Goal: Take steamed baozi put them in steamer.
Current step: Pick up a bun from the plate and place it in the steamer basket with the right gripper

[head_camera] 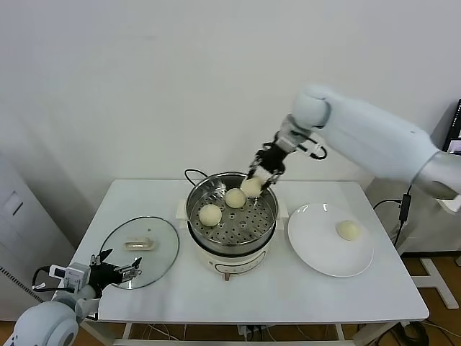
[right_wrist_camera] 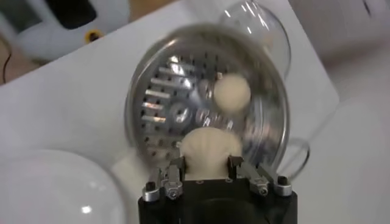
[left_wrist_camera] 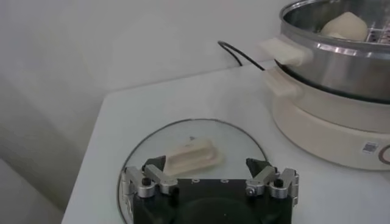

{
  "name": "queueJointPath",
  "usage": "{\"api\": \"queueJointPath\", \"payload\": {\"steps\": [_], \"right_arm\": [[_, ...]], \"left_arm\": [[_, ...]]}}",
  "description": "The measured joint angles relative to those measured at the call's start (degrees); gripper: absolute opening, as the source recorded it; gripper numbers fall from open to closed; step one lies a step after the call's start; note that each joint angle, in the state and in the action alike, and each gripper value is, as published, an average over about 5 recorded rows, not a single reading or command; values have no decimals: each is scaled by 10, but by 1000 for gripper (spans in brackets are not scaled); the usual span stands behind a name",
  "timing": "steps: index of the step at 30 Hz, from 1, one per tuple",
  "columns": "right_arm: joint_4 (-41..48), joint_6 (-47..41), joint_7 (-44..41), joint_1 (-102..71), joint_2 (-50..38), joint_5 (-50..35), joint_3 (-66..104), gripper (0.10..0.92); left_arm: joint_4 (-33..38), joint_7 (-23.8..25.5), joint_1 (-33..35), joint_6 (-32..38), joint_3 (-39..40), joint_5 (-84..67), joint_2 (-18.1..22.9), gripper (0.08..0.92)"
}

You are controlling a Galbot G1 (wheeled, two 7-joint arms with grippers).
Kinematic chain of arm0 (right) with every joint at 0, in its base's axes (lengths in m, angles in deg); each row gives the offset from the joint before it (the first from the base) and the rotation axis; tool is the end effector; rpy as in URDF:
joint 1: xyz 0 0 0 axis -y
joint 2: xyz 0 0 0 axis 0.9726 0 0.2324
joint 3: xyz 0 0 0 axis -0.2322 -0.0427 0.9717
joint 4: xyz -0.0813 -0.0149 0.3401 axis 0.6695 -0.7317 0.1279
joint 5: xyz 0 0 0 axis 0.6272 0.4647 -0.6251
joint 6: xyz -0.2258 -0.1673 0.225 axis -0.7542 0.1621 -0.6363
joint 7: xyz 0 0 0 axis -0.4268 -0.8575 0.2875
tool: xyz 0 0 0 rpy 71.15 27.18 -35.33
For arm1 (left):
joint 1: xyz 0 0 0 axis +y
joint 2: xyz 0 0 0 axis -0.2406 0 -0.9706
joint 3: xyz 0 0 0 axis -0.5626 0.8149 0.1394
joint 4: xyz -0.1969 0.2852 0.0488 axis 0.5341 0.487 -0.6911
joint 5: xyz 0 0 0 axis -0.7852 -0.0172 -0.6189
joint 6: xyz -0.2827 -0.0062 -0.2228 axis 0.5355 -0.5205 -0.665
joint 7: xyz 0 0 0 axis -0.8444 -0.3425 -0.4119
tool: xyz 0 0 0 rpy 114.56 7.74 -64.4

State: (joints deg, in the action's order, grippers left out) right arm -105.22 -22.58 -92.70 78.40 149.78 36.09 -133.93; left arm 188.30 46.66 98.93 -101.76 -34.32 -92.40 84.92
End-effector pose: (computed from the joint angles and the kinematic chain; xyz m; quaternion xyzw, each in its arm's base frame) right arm 0.5930 0.0588 0.0133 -0.7009 0.2444 -0.6693 0.0321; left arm 0.2411 0.1229 -0.2440 -0.0846 -0.9514 -0.1012 0.2784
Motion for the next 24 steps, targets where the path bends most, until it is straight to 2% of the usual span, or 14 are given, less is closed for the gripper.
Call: {"api": "queueJointPath", "payload": {"steps": [12, 24], "right_arm": [[-52, 94, -1, -32, 29, 76, -2, 446], [-65, 120, -1, -84, 50, 153, 12, 447]], "left_arm": [[2, 0, 0, 0, 0, 0, 1, 823], [0, 0, -1, 0, 1, 0, 1, 823]]}}
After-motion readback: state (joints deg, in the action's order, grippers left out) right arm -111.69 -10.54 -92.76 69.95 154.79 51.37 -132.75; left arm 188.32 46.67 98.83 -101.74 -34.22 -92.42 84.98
